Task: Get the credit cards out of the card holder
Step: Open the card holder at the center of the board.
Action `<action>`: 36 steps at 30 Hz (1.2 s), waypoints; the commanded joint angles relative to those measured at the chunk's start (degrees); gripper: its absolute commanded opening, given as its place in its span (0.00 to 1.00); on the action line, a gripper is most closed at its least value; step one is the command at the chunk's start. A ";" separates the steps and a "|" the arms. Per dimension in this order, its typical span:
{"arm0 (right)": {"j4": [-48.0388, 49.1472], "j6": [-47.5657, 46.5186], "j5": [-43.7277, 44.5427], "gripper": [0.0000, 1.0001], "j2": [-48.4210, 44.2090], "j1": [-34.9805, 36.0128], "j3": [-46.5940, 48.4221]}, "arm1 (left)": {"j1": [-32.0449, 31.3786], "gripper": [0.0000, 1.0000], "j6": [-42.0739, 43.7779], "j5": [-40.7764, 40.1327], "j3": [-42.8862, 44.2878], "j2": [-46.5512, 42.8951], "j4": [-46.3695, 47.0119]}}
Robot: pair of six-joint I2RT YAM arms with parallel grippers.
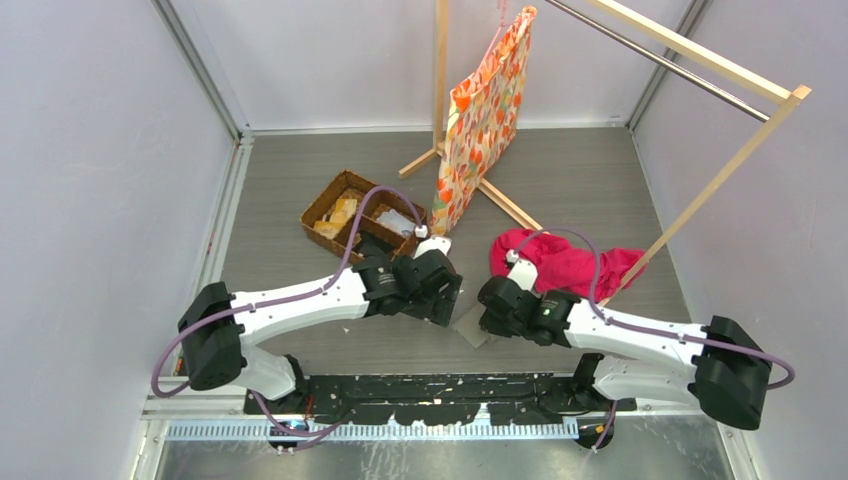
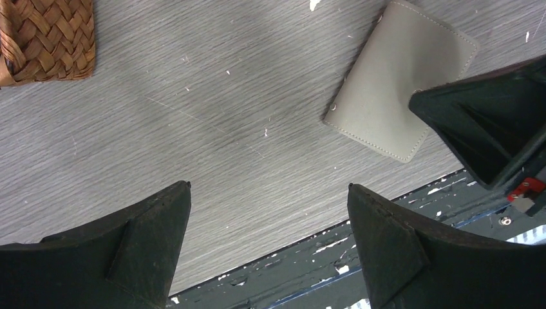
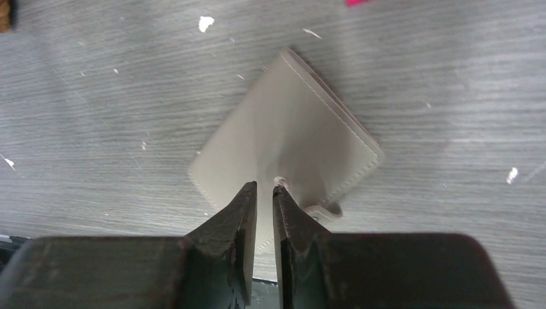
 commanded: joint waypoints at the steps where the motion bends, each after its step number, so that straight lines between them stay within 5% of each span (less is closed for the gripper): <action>1: -3.68 4.36 -0.49 0.20 -6.67 0.35 -3.31 | 0.21 0.92 1.32 1.40 3.54 0.81 -1.53; 8: -10.40 10.29 -1.15 0.20 -18.91 0.45 -9.25 | -2.49 0.91 3.91 0.38 8.56 6.41 -2.55; 14: -11.80 12.09 -1.08 0.18 -18.60 0.48 -11.28 | -6.72 0.79 7.92 0.31 14.61 12.49 -1.89; 21: -15.42 14.71 -1.10 0.13 -20.02 0.54 -11.87 | -12.64 0.80 10.98 -0.32 22.16 21.86 -3.38; 29: -33.98 21.43 6.30 0.27 -37.88 0.59 -9.21 | -13.85 0.83 10.70 -2.39 19.95 26.43 2.30; 36: -39.20 23.97 9.99 0.33 -52.08 0.54 -7.84 | -14.03 0.76 10.98 -5.18 17.78 27.66 7.11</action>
